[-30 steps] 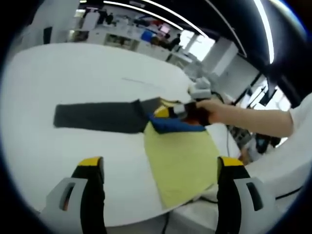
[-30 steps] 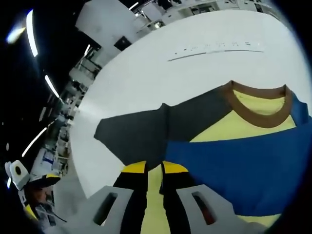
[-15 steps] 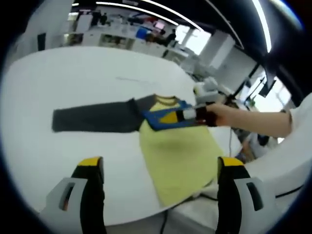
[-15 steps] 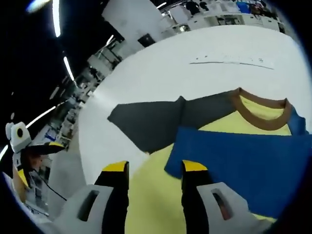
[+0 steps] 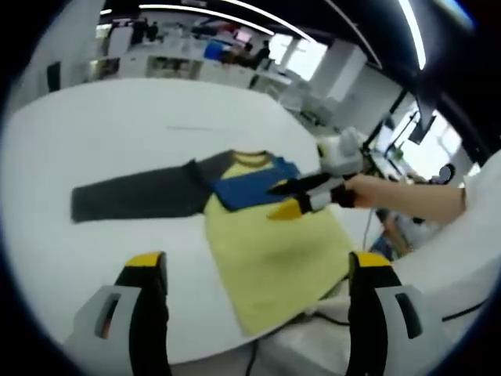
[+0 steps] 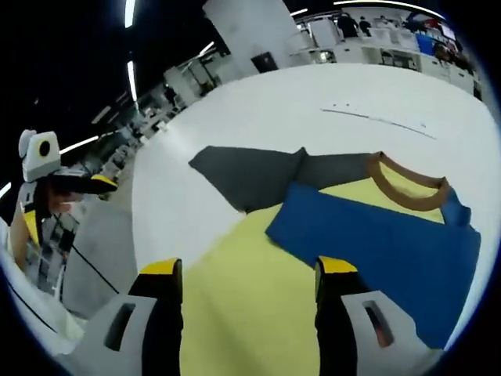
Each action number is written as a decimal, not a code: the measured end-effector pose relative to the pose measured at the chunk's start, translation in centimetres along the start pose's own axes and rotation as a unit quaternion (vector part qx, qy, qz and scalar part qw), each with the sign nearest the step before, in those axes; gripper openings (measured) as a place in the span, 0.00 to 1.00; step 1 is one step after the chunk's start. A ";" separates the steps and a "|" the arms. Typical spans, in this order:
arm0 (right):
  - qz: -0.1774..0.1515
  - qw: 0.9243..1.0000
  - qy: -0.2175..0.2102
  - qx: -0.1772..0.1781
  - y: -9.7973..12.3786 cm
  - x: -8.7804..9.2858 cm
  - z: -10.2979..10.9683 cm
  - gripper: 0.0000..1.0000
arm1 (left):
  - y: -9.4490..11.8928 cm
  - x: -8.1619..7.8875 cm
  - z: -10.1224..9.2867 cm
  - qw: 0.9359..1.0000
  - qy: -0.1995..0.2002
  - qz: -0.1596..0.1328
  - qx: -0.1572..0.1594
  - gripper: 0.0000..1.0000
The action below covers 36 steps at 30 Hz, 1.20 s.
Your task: Fold the garment on the visible template until the final outline fits inside the template.
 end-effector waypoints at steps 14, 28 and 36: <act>0.003 0.998 0.056 0.023 5.2 1.9 -1.0 0.93 | -0.8 -0.2 -1.7 1.000 -0.008 0.015 -0.001 0.91; -0.006 0.998 0.063 0.029 9.6 3.9 -2.1 1.00 | -1.9 -1.6 -2.6 0.999 -0.018 0.025 0.007 0.91; -0.023 0.998 0.043 0.043 12.3 5.3 -3.1 1.00 | -2.1 -1.9 -3.2 0.999 -0.024 0.026 0.011 0.91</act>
Point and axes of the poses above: the point that each gripper's makers call its tool centre point, and the gripper's own axes: y roughly backward along the fingers, z roughly to its left, x roughly out of its underside, the point moved 5 cm from there along y, roughly backward along the fingers, and after that the axes turned 2 degrees about -x, right-handed, at the moved point
